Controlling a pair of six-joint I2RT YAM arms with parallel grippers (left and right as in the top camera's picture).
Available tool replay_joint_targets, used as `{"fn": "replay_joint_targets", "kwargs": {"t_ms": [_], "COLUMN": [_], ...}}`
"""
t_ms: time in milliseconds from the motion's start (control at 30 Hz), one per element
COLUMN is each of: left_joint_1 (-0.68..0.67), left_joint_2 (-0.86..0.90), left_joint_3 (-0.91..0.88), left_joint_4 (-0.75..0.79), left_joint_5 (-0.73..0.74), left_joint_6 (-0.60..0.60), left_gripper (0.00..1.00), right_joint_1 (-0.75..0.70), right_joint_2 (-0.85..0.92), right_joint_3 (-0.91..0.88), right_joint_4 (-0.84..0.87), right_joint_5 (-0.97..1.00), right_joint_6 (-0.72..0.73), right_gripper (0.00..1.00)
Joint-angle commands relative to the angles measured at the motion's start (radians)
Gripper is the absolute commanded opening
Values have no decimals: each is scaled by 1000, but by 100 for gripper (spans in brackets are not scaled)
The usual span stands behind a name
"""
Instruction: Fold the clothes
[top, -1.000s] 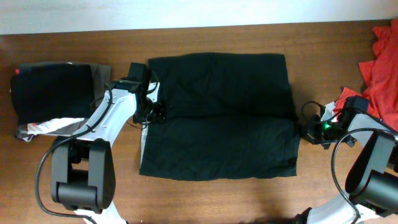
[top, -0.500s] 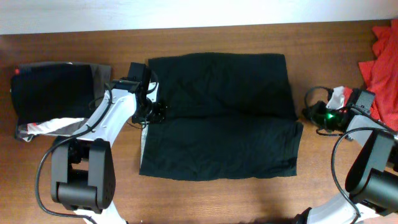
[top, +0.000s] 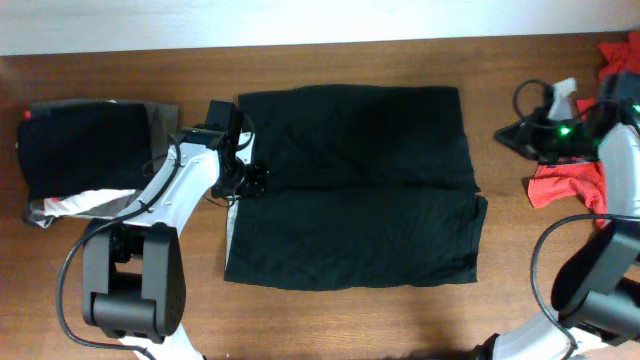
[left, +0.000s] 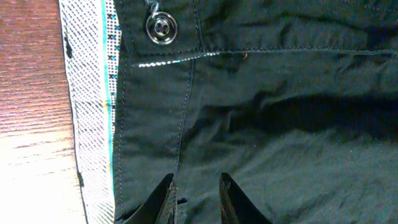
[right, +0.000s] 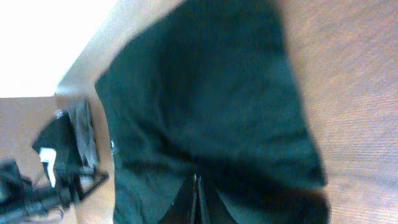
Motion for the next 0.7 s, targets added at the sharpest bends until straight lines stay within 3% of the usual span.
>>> {"fn": "replay_joint_targets", "kwargs": {"t_ms": [0,333,500,667], "left_joint_1": [2,2,2,2], "left_joint_2": [3,3,3,3], "left_joint_3": [-6,-6,-6,-6], "left_joint_4": [0,-2,-2,-8], "left_joint_5": [-7,-7,-7,-7], "left_joint_6": [13,13,13,13], "left_gripper": [23,23,24,24], "right_joint_1": [82,148,148,148], "right_joint_2": [6,6,7,7], "right_joint_3": [-27,-258,-419,-488], "right_joint_4": [-45,74,230,198], "right_joint_5": [161,479,494,516], "right_joint_6": [-69,7,60,80], "right_gripper": [4,4,4,4]}}
